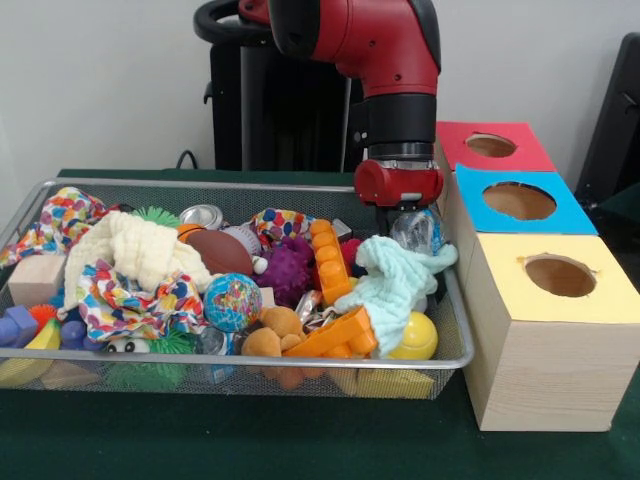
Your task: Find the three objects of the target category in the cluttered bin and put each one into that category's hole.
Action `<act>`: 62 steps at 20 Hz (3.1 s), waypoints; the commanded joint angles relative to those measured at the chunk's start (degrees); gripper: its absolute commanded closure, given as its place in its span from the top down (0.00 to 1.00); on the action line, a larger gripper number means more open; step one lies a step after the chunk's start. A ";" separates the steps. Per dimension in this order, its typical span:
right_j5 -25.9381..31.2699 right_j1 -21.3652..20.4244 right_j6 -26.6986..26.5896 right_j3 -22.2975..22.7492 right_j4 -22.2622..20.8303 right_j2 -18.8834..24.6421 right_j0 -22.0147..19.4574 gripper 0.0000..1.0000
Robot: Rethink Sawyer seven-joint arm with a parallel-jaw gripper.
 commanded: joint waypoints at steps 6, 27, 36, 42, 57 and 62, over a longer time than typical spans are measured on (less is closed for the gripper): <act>-1.67 0.50 10.51 -3.10 1.45 4.32 -2.55 0.00; -6.67 -8.31 14.07 3.60 -1.45 11.60 -10.57 0.00; -5.43 -10.47 13.78 5.10 -1.64 12.31 -11.91 0.00; 3.34 -16.15 13.19 7.21 -2.79 16.24 -15.44 0.00; 19.02 -19.39 8.79 8.84 0.04 21.46 -17.22 0.00; 21.57 -21.69 9.07 10.48 0.43 24.16 -19.06 0.00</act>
